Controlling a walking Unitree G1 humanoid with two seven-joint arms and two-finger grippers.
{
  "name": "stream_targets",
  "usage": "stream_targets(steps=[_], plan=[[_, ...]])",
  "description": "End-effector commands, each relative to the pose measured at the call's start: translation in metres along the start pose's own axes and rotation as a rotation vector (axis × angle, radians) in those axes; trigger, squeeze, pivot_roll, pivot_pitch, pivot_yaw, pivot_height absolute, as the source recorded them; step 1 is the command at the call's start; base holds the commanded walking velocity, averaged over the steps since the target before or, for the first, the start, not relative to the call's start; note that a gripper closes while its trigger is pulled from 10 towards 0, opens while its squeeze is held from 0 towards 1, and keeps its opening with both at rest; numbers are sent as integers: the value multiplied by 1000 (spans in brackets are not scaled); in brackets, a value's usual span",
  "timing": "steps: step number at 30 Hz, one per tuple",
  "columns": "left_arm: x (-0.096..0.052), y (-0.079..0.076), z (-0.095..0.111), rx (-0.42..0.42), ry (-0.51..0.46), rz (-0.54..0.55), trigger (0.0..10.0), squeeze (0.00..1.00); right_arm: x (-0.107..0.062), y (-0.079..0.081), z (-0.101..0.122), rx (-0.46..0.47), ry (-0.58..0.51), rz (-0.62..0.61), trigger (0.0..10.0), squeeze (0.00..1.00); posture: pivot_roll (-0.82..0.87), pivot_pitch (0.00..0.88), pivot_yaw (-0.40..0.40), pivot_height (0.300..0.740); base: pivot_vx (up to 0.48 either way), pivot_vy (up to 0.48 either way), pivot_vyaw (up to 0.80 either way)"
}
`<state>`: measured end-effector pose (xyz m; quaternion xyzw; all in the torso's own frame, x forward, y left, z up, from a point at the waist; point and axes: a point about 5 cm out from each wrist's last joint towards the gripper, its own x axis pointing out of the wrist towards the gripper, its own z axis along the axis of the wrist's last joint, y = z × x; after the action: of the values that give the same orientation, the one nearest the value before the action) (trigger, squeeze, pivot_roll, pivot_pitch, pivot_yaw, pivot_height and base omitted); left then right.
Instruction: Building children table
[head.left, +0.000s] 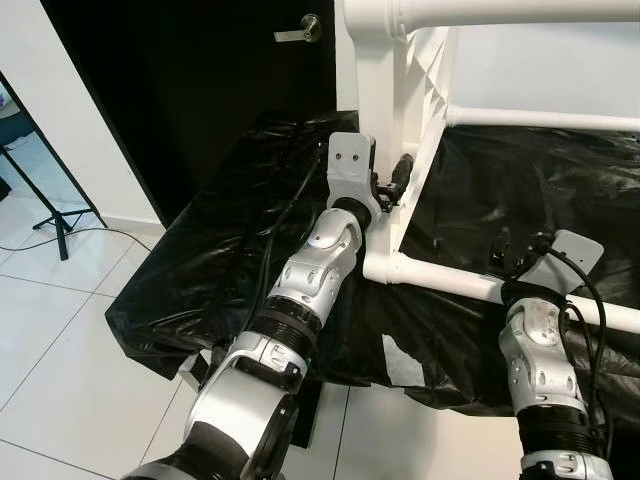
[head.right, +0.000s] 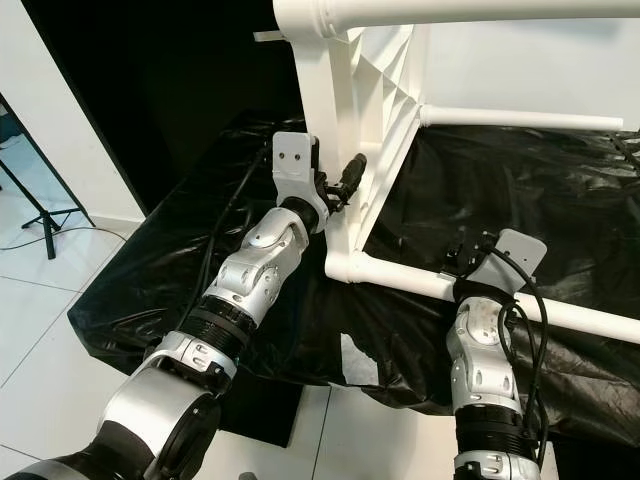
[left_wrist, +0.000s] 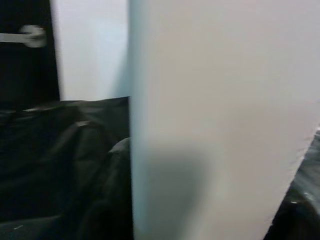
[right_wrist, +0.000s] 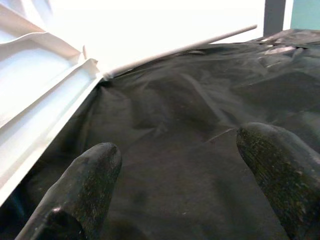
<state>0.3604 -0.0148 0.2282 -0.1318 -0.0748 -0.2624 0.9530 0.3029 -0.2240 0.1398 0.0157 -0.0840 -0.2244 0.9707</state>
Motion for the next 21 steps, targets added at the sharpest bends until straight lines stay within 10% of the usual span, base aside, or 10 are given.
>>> stream_targets(steps=[1, 21], plan=[[6, -74, 0, -180, -39, -118, 0, 0, -7, 4, -14, -11, 67, 21, 10000, 0, -59, 13, 66, 740, 0, 0, 0], [-41, -4, 15, 42, -186, -69, 0, 0, -5, 20, -31, -71, 149, 198, 10000, 0, 29, 30, 1, 740, 0, 0, 0]])
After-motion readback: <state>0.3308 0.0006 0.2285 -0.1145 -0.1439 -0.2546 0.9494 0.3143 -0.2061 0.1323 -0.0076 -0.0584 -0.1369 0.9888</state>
